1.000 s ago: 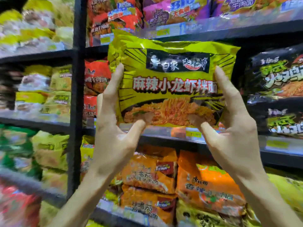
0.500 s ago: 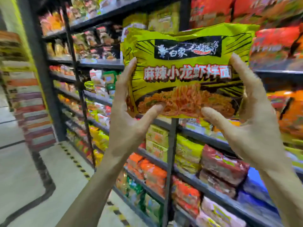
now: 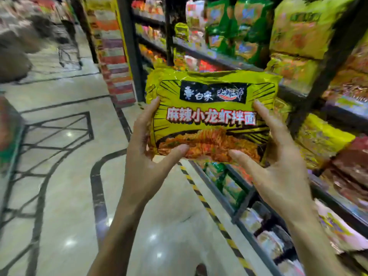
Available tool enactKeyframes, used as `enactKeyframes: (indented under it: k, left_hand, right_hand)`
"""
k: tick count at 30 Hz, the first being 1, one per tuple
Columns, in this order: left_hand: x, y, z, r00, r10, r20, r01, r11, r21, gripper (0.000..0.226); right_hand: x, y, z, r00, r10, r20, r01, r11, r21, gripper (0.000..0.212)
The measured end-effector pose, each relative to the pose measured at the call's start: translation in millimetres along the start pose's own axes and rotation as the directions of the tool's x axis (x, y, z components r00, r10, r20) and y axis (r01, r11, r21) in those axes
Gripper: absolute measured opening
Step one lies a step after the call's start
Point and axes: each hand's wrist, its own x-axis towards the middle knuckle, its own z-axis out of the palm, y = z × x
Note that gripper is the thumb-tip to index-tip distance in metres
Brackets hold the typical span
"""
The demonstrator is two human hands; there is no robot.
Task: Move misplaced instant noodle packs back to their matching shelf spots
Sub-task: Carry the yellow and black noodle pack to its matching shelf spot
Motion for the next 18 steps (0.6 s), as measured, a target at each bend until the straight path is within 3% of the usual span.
enactKeyframes:
  k: [3,11,18]
  left_hand:
    - [-10,-24,-18,0.995,-0.096,-0.036,0.099,0.993,0.068,0.089]
    - [14,-78,-62,0.955,-0.268,-0.126,0.283,0.952,0.12,0.087]
    - [85,-145,-91,0.946,-0.306,-0.111,0.32,0.936,0.146,0.084]
  right_hand:
    - [-1,22,30,0.995,0.054,0.084,-0.054,0.999,0.002,0.083]
    - [40,71,100,0.958,0.17,0.232,-0.194,0.977,0.083,0.09]
    - [115,122,164,0.947,0.123,0.296,-0.174,0.973,0.152,0.086]
